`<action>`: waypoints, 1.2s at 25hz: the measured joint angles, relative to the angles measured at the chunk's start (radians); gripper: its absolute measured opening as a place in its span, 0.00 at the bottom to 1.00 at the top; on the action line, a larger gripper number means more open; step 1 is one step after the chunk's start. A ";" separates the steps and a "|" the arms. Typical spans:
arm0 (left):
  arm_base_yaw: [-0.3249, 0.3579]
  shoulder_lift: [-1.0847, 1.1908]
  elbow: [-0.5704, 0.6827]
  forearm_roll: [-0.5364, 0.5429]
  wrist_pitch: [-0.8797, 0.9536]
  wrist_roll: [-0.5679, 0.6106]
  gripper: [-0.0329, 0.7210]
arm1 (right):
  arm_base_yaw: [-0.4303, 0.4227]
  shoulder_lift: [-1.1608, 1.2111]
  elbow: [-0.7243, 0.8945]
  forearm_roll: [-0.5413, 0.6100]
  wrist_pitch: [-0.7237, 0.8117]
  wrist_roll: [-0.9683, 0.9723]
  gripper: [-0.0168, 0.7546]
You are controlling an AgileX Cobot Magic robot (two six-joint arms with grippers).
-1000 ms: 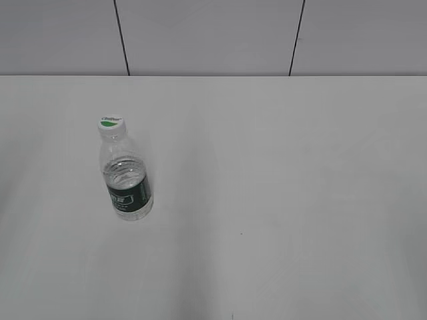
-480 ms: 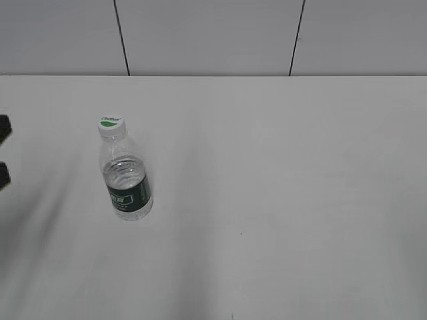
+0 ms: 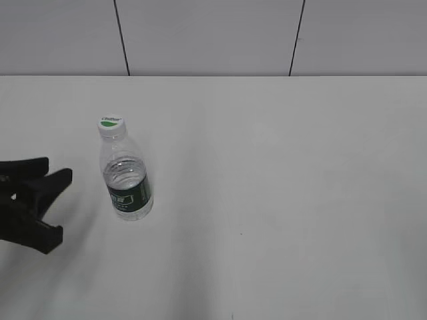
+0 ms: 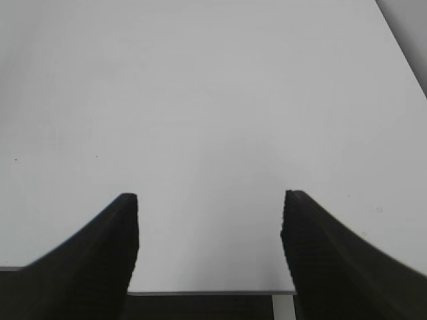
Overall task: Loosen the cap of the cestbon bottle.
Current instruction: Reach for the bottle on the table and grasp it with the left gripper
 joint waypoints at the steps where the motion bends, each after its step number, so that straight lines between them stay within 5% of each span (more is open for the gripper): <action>1: -0.001 0.034 0.000 0.027 -0.008 -0.006 0.36 | 0.000 0.000 0.000 0.000 0.000 0.000 0.70; 9: -0.004 0.183 0.003 0.063 -0.056 -0.067 0.40 | 0.000 0.000 0.000 0.000 0.000 0.000 0.70; 15: -0.004 0.227 0.003 0.071 -0.121 -0.076 0.81 | 0.000 0.000 0.000 0.000 0.000 0.000 0.70; 17: -0.004 0.242 0.003 0.078 -0.126 -0.077 0.86 | 0.000 0.000 0.000 0.000 0.000 0.000 0.70; 30: 0.003 0.423 0.003 0.171 -0.294 -0.100 0.87 | 0.000 0.000 0.000 0.000 0.000 0.000 0.70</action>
